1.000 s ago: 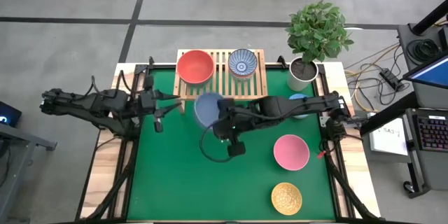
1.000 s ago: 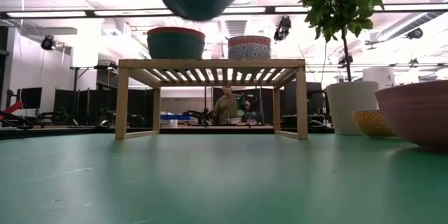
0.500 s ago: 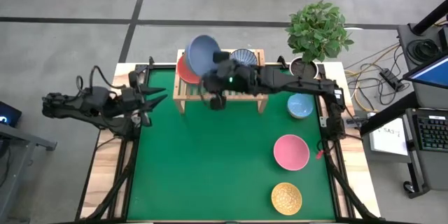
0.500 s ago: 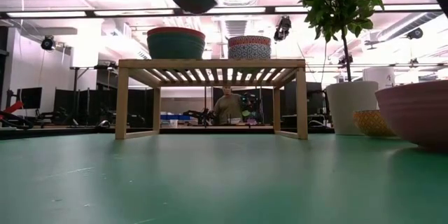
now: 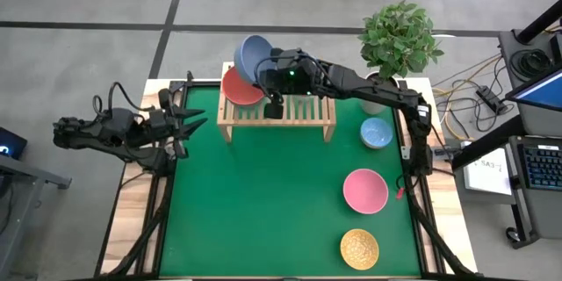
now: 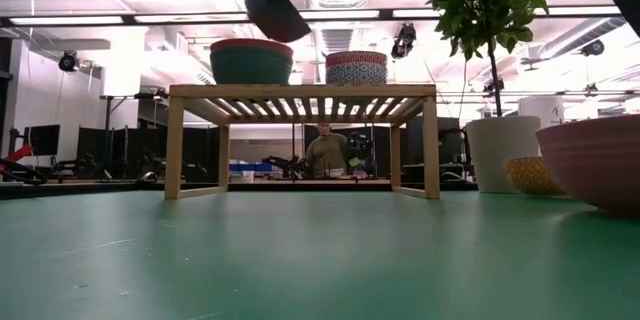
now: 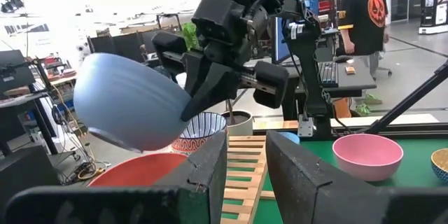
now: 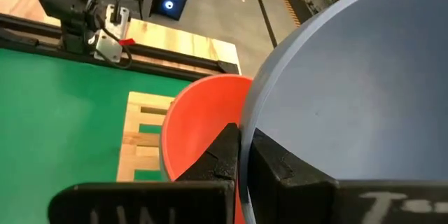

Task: Place and stack bowls onto a shelf
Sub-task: Stack the large gray bowl on the large orange bowl on the shelf

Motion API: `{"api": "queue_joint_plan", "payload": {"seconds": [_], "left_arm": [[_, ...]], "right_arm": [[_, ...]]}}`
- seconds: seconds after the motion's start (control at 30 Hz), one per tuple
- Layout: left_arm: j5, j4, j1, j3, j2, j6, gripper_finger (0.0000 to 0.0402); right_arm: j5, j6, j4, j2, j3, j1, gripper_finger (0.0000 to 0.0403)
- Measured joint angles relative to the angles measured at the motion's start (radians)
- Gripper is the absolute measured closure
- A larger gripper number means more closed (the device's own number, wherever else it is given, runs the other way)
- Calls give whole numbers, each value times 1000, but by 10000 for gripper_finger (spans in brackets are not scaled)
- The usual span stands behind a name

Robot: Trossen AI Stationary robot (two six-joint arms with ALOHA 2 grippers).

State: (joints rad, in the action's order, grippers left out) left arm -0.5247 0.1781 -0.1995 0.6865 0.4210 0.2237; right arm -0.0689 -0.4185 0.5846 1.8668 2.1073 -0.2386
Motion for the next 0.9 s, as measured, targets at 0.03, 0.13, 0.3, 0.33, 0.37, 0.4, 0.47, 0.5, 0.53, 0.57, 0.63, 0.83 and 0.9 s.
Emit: {"api": "queue_joint_plan", "payload": {"seconds": [0.03,0.13,0.3,0.33,0.37,0.4,0.47,0.5,0.53,0.57,0.63,0.83,0.9], "left_arm": [[0,0,0,0,0,0,318],[0,0,0,0,0,0,318],[0,0,0,0,1,0,318],[1,0,0,0,1,0,318],[1,0,0,0,1,0,318],[1,0,0,0,1,0,318],[1,0,0,0,1,0,318],[1,0,0,0,1,0,318],[1,1,0,0,1,0,318],[1,1,0,0,1,2,318],[1,0,0,0,2,3,318],[1,1,0,0,3,3,318],[1,1,0,0,3,3,318]], "right_arm": [[1,-1,0,0,-4,0,394],[6,-1,-18,0,-22,0,392],[27,-9,-50,0,-57,0,372],[27,-9,-53,0,-62,0,366],[26,-9,-52,0,-64,0,360],[26,-9,-52,0,-64,0,353],[25,-9,-53,0,-66,0,338],[27,-8,-57,0,-66,1,330],[23,-1,-61,0,-66,3,321],[25,6,-66,0,-66,3,313],[24,15,-77,0,-66,5,299],[24,84,-105,0,-66,7,280],[8,118,-137,0,-73,7,287]]}}
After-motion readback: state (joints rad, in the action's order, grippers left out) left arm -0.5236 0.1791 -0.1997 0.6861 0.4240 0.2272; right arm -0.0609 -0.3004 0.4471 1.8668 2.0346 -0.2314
